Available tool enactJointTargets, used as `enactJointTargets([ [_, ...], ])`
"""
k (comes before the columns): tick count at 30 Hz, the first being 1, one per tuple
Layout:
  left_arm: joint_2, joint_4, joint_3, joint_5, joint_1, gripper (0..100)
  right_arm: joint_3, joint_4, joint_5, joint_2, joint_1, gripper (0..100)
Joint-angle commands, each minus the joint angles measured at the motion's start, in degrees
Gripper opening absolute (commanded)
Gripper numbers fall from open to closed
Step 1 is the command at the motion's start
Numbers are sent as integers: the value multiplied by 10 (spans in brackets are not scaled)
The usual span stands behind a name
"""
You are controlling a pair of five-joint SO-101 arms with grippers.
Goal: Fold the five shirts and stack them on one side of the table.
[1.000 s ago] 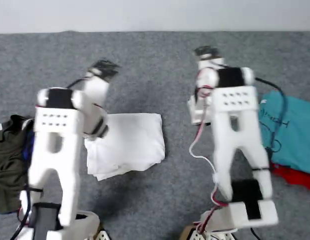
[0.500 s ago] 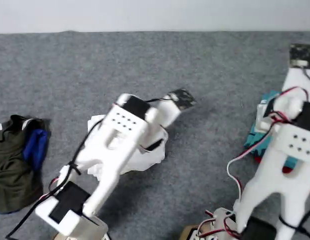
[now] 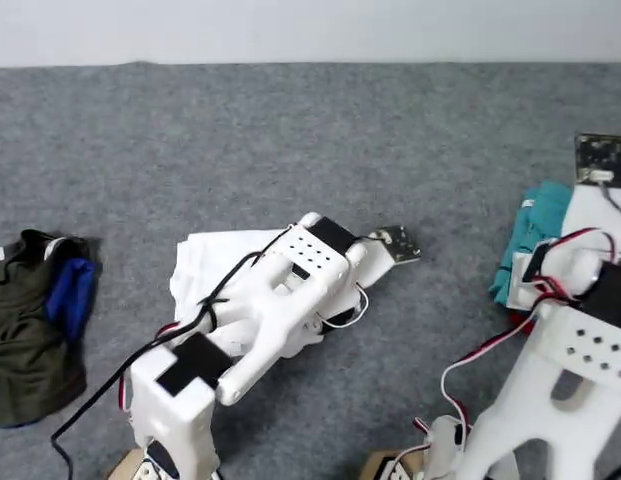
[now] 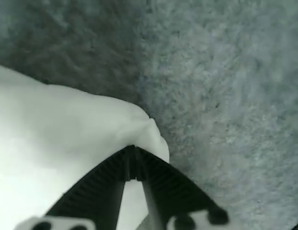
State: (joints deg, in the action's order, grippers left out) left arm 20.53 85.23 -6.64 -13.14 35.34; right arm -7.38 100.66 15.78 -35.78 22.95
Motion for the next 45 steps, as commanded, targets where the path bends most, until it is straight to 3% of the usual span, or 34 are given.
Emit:
enactJointTargets([
  [1, -5, 12, 20, 4, 10, 5, 4, 21, 8, -14, 7, 53],
  [6, -105, 48, 42, 4, 16, 5, 4, 17, 8, -16, 7, 53],
  [12, -194, 65, 85, 2, -36, 6, 4, 17, 5, -17, 7, 53],
  [17, -165, -23, 83, 5, -95, 6, 4, 18, 4, -18, 5, 53],
  [24, -65, -131, 87, 5, -120, 6, 3, 20, 4, -18, 5, 53],
  [30, -2, -152, 135, 5, -122, 6, 3, 20, 4, -18, 5, 53],
  [38, 117, -114, 203, 2, -149, 6, 3, 21, 4, -18, 5, 53],
  [45, 45, -30, 291, 4, -149, 6, 3, 21, 5, -14, 1, 54],
])
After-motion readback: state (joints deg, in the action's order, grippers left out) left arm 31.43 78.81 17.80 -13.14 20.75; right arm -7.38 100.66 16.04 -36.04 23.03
